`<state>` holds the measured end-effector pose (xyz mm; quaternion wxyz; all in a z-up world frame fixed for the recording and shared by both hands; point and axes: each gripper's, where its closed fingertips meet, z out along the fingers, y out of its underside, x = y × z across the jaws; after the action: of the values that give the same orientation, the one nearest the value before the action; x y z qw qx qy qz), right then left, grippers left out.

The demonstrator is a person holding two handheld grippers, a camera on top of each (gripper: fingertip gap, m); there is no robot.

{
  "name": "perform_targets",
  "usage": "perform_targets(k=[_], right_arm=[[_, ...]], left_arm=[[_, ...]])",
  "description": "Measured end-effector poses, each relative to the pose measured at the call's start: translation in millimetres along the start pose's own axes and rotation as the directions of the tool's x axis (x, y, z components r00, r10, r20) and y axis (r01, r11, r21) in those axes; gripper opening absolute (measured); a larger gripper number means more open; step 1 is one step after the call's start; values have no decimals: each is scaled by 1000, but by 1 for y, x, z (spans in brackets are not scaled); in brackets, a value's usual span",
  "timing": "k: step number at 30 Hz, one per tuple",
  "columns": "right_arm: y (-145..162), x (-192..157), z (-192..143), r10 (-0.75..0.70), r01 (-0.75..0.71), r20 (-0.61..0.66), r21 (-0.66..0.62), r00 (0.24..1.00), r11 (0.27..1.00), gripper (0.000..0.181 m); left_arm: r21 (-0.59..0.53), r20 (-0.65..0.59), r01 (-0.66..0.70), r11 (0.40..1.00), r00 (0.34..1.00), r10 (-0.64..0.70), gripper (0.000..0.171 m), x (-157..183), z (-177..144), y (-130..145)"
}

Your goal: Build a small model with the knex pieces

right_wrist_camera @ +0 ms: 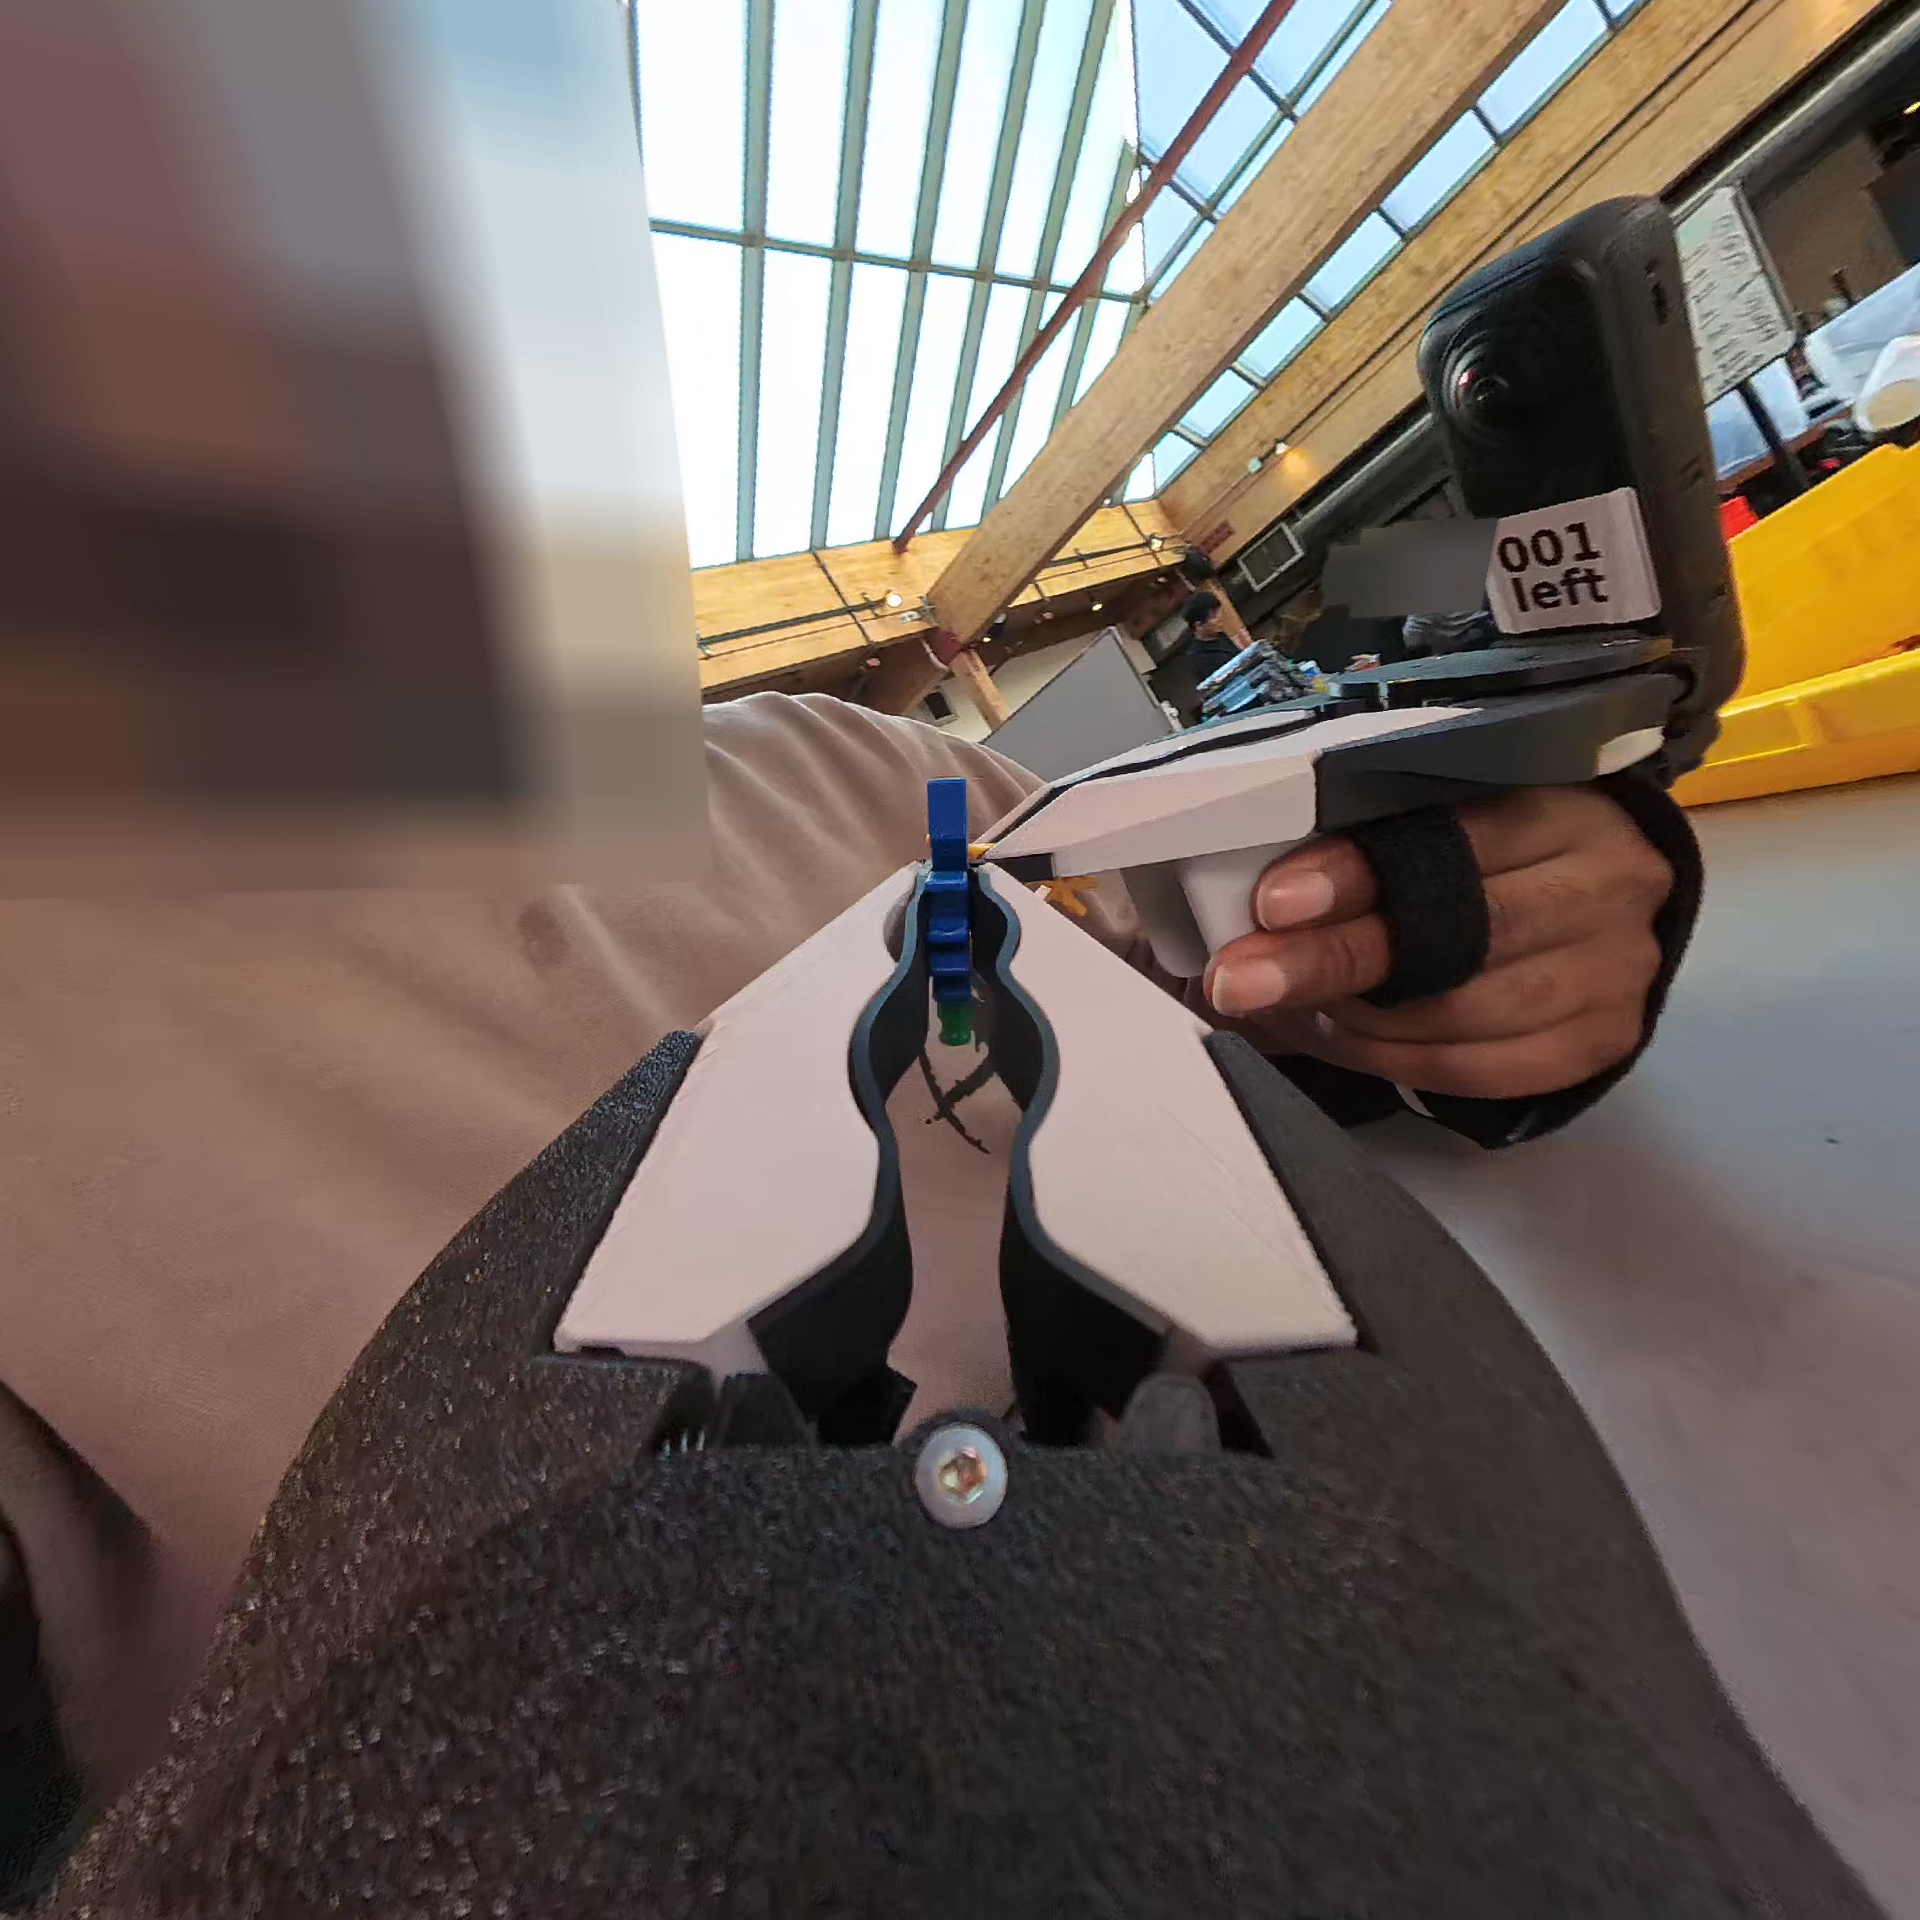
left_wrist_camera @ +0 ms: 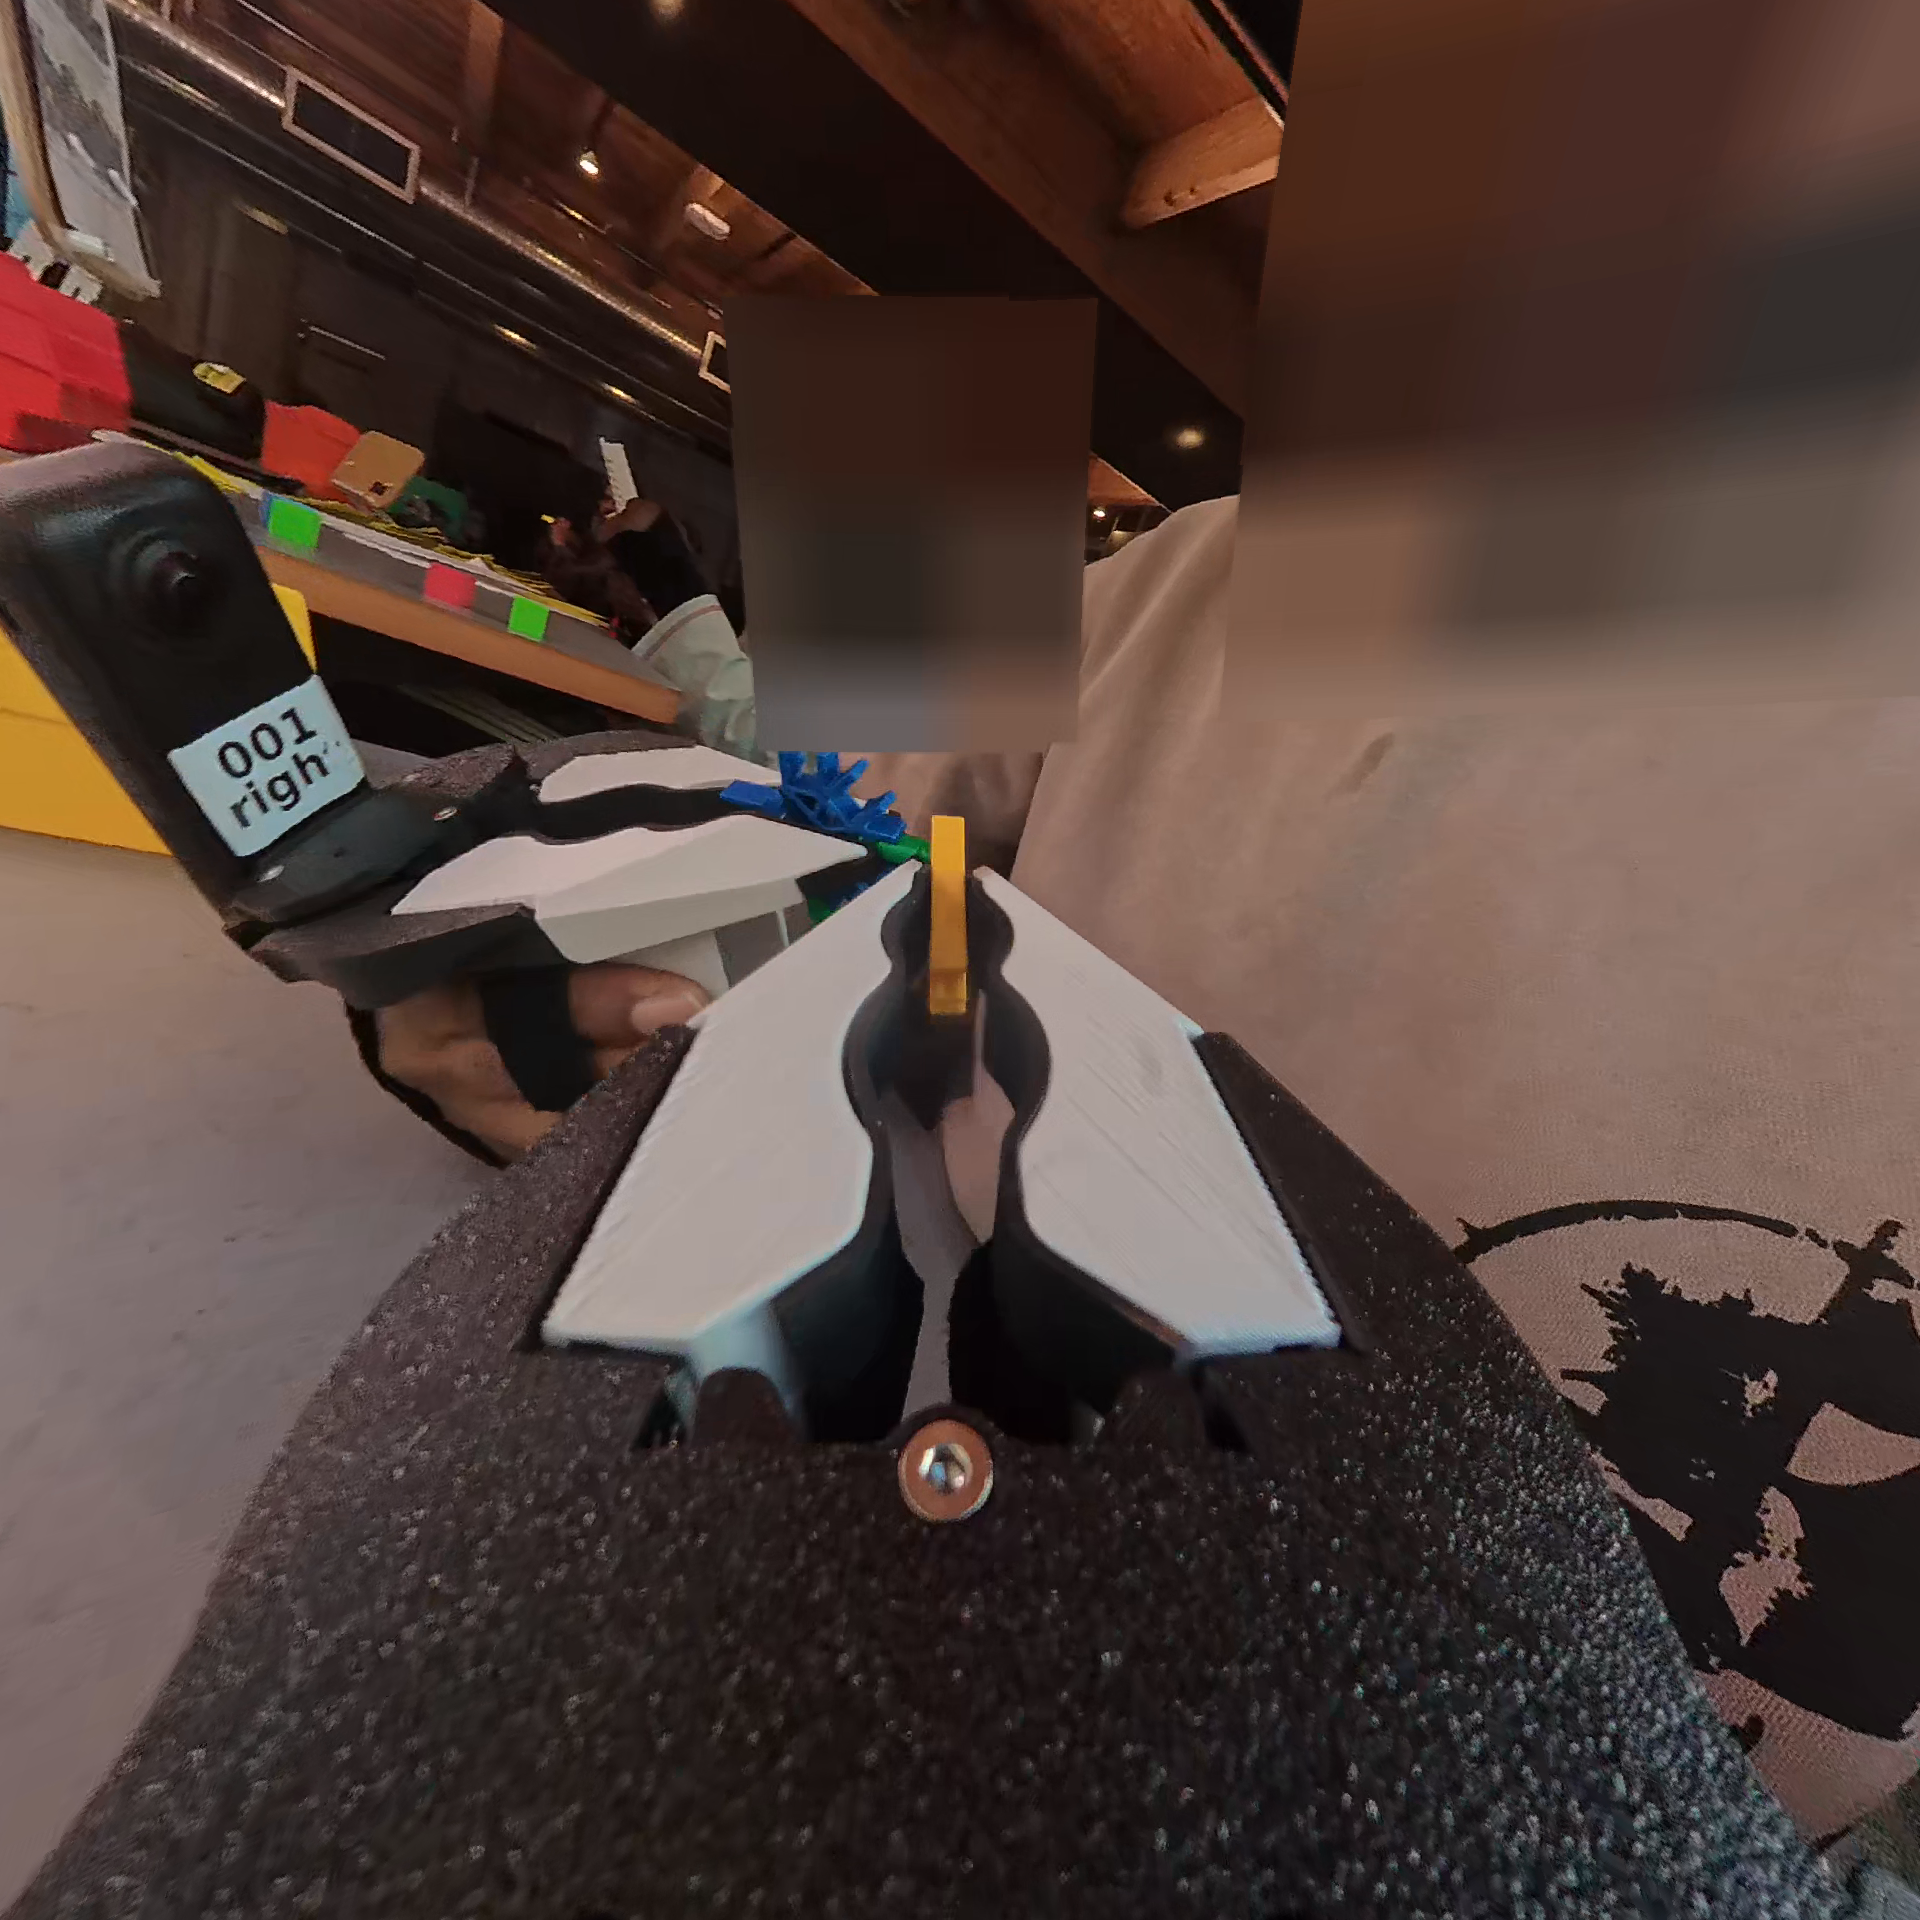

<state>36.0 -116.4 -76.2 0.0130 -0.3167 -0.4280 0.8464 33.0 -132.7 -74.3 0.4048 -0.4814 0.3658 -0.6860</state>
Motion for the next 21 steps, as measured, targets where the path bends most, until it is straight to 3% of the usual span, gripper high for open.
perform_targets(k=[8, 15, 19, 21], right_arm=[[20, -11, 17, 77, -64, 122, -111, 989, 992, 3], [33, -20, 34, 104, -72, 192, -167, 976, 983, 3], [42, -29, 54, 163, -115, 278, -182, 947, 977, 3], [45, -35, 57, 143, -84, 295, -204, 945, 975, 3]], left_arm=[[-57, -157, -52, 997, 987, 42, 5, 26, 7, 14], [-99, -271, -4, 995, 962, -24, 6, 46, 10, 19], [-119, -417, 50, 992, 904, -96, 6, 68, 11, 20], [-124, -427, 37, 992, 900, -87, 6, 71, 14, 20]])
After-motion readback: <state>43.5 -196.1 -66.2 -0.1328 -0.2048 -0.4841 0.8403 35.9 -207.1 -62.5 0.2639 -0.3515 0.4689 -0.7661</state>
